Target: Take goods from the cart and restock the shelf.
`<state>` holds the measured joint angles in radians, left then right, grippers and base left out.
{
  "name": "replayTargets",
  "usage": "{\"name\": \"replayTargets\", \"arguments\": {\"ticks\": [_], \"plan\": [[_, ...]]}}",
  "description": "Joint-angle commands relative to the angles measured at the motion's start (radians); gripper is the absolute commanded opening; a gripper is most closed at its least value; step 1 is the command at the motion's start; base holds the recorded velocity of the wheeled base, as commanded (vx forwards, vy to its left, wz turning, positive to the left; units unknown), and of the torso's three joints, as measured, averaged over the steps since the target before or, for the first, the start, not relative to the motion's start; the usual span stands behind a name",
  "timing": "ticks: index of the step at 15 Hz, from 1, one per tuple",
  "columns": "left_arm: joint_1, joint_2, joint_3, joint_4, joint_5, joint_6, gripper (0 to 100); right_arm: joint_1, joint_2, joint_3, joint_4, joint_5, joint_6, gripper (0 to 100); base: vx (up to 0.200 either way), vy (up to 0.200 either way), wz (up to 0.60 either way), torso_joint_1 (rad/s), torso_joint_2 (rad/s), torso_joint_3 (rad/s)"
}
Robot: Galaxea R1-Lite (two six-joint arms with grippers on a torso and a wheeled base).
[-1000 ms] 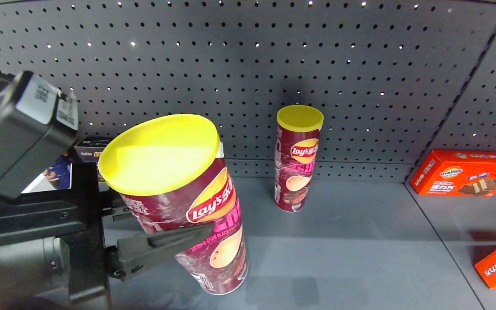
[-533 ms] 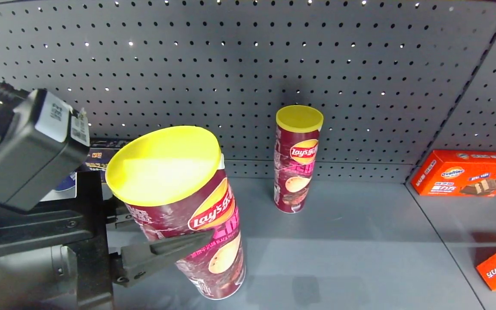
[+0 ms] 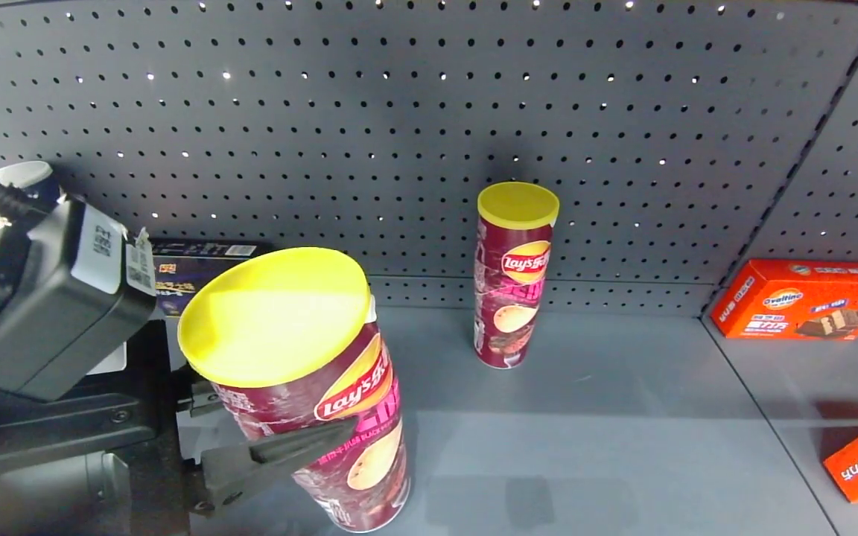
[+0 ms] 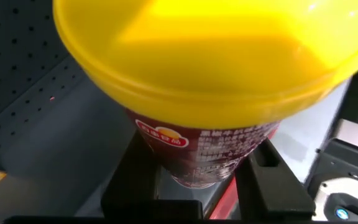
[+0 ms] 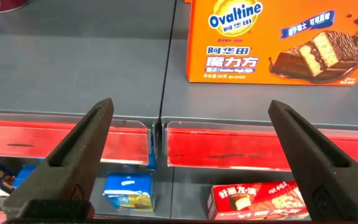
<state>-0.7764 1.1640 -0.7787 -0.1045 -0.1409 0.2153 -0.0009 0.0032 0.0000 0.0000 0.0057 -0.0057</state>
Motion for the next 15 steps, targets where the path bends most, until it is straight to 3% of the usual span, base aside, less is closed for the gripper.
{"name": "replayTargets", "arguments": {"ticks": [1, 3, 6, 7, 8, 9, 11, 15], "plan": [[-0.001, -0.014, 0.003, 0.003, 0.026, 0.001, 0, -0.001, 0.001, 0.000, 0.000, 0.000, 0.000, 100, 0.000, 0.000, 0.00, 0.000, 0.00, 0.000], [-0.006, -0.012, -0.004, 0.003, 0.072, 0.001, 0, 0.001, 0.001, 0.000, 0.000, 0.003, -0.002, 100, 0.000, 0.000, 0.00, 0.000, 0.00, 0.000], [-0.007, -0.012, -0.017, -0.001, 0.072, -0.002, 0, -0.001, 0.001, 0.000, -0.002, -0.003, -0.014, 100, 0.000, 0.000, 0.00, 0.000, 0.00, 0.000], [-0.003, -0.012, -0.024, -0.003, 0.067, -0.002, 0, -0.002, 0.063, -0.179, -0.040, -0.004, -0.007, 100, 0.000, 0.000, 0.00, 0.000, 0.00, 0.000], [-0.003, -0.006, -0.036, -0.003, 0.053, -0.017, 0, 0.005, 0.281, -0.357, 0.021, 0.005, 0.015, 100, 0.000, 0.000, 0.00, 0.000, 0.00, 0.000], [-0.003, 0.000, -0.040, -0.004, 0.043, -0.031, 0, 0.016, 0.310, -0.428, 0.049, 0.034, 0.010, 100, 0.000, 0.000, 0.00, 0.000, 0.00, 0.000], [-0.004, 0.005, -0.050, -0.018, 0.043, -0.034, 0, 0.033, 0.348, -0.474, 0.080, 0.138, -0.022, 100, 0.000, 0.000, 0.00, 0.000, 0.00, 0.000], [-0.004, -0.003, -0.031, -0.029, 0.041, -0.034, 0, 0.094, 0.532, -0.532, 0.083, 0.232, -0.072, 100, 0.000, 0.000, 0.00, 0.000, 0.00, 0.000]]}}
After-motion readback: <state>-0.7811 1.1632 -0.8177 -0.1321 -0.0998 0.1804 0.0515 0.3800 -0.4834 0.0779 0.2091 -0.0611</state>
